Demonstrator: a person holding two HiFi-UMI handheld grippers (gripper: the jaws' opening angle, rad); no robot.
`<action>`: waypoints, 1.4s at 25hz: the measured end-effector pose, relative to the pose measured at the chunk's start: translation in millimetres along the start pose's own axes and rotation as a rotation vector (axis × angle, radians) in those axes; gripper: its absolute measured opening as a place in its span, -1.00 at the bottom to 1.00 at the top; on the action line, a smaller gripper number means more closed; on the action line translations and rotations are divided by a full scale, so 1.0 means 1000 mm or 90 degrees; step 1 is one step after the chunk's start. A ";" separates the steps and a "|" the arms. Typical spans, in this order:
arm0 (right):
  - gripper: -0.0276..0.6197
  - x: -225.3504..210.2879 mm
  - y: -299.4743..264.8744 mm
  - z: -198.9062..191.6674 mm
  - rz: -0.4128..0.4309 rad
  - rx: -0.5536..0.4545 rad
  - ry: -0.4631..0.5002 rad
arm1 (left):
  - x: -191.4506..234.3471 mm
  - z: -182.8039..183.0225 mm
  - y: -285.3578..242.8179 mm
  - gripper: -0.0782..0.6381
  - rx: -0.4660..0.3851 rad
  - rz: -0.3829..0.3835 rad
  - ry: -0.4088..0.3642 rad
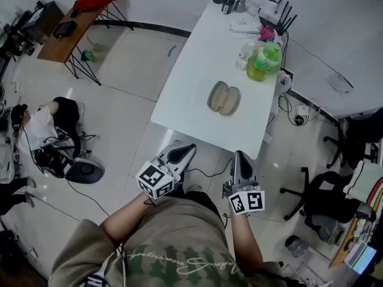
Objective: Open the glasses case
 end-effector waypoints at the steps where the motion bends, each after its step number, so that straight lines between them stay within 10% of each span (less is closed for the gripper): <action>1: -0.89 0.007 0.016 -0.005 0.003 -0.002 -0.006 | -0.013 -0.008 0.011 -0.76 0.005 0.009 0.006; 15: -0.89 0.076 0.105 -0.017 0.011 -0.039 -0.023 | -0.051 -0.035 0.106 -0.76 0.029 0.018 -0.027; 35: -0.89 0.141 0.059 0.006 -0.002 -0.040 0.082 | -0.021 -0.004 0.128 -0.76 -0.047 -0.001 0.002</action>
Point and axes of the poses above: the fingertips, and each gripper's own axes: y backward along the fingers, x to its left, z out of its top, the point moved 2 cm from there along y, backward along the fingers, and after that the axes turned 9 degrees about z, right-handed, at the moved point
